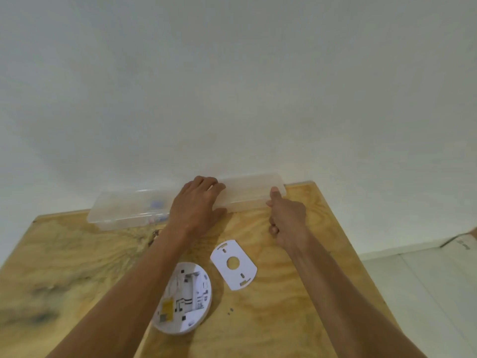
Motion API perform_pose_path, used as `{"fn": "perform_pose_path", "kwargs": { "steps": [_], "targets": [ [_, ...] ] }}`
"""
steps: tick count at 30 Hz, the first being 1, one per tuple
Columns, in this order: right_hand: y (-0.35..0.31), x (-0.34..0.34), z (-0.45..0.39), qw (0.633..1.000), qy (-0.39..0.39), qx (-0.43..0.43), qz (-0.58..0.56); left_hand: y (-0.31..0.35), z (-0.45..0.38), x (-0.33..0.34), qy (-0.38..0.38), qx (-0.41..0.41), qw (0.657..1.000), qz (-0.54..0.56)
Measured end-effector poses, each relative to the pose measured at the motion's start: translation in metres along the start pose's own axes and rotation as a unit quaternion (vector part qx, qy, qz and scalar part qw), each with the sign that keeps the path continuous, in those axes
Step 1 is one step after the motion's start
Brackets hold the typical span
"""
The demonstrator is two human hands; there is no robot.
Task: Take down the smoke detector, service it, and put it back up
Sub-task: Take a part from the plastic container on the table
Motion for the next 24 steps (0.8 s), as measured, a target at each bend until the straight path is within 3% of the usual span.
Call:
{"fn": "perform_pose_path", "kwargs": {
  "steps": [11,18,24],
  "targets": [
    [-0.009,-0.006,0.011,0.999,-0.026,0.004,0.031,-0.005,-0.002,0.004,0.033,-0.003,0.999,0.018],
    [0.007,0.041,0.038,0.988,-0.111,-0.032,0.107,-0.010,-0.003,0.007,0.042,0.006,0.998,0.037],
    [0.000,0.057,0.040,0.989,-0.099,-0.017,0.113,-0.013,-0.004,0.009,0.053,0.014,0.998,0.043]
  ]
}}
Point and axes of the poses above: each hand's wrist, its own z-axis away from the middle knuckle, its own x-axis out of the palm, y = z × x, the point moved 4 cm from there along -z, towards the middle knuckle, and after that the axes turned 3 degrees about -x, right-handed, at the moved point
